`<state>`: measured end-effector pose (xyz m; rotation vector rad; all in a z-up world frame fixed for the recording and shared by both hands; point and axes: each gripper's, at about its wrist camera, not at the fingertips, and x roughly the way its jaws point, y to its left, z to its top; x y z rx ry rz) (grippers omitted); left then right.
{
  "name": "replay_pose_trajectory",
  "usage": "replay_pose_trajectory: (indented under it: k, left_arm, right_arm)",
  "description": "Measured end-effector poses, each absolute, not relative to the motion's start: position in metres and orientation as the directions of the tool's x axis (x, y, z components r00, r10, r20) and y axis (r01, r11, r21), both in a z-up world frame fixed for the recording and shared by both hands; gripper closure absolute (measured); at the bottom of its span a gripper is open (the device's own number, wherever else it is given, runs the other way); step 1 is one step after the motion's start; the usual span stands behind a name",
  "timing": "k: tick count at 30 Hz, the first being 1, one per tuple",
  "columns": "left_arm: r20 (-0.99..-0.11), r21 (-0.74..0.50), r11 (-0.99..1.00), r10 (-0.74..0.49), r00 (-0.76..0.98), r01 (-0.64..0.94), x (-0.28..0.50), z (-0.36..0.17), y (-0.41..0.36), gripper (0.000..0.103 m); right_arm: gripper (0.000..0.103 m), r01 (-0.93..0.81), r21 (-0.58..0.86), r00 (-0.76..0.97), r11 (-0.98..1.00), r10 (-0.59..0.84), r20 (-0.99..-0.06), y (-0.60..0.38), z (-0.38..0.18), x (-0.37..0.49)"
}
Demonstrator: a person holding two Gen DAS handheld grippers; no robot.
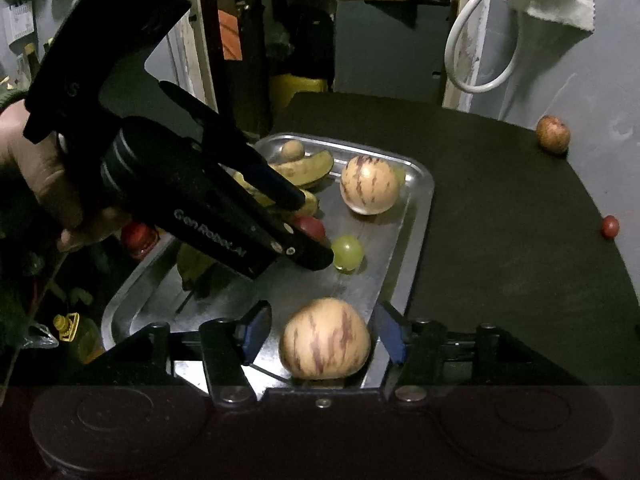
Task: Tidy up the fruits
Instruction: 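Open the left tool to drop the tomato while the right tool releases the pepino melon into the tray, then lift both tools away from the tray toward the remaining fruits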
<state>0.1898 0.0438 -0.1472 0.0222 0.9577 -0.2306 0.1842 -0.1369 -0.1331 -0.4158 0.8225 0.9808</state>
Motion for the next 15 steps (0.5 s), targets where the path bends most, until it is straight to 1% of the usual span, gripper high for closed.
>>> replay_pose_trajectory:
  k: [6,8,10,12,14,15]
  left_arm:
    - [-0.763,-0.124,0.984,-0.179,0.621,0.131,0.182,-0.119,0.052,0.027]
    - [-0.748,-0.142,0.985,-0.172,0.641,0.098,0.178,-0.111,0.056,0.020]
    - [-0.733,-0.153,0.986,-0.161,0.660,0.070,0.172,-0.103,0.059,0.018]
    - [-0.725,-0.156,0.987,-0.146,0.673,0.047,0.165,-0.095,0.059,0.016]
    - [-0.718,-0.155,0.987,-0.132,0.684,0.028,0.158,-0.089,0.058,0.010]
    - [-0.716,-0.155,0.988,-0.126,0.687,0.019,0.154,-0.087,0.057,0.008]
  right_arm:
    - [0.032,-0.849,0.042,0.328,0.526,0.588,-0.740,-0.163,-0.111,0.176]
    - [0.027,-0.843,0.050,0.338,0.536,0.598,-0.726,-0.175,-0.103,0.173]
    - [0.021,-0.829,0.071,0.348,0.555,0.611,-0.712,-0.189,-0.096,0.171]
    - [0.020,-0.809,0.094,0.364,0.580,0.621,-0.694,-0.204,-0.088,0.169]
    - [0.018,-0.781,0.124,0.383,0.612,0.627,-0.678,-0.218,-0.083,0.169]
    - [0.018,-0.766,0.138,0.396,0.628,0.630,-0.669,-0.225,-0.080,0.168]
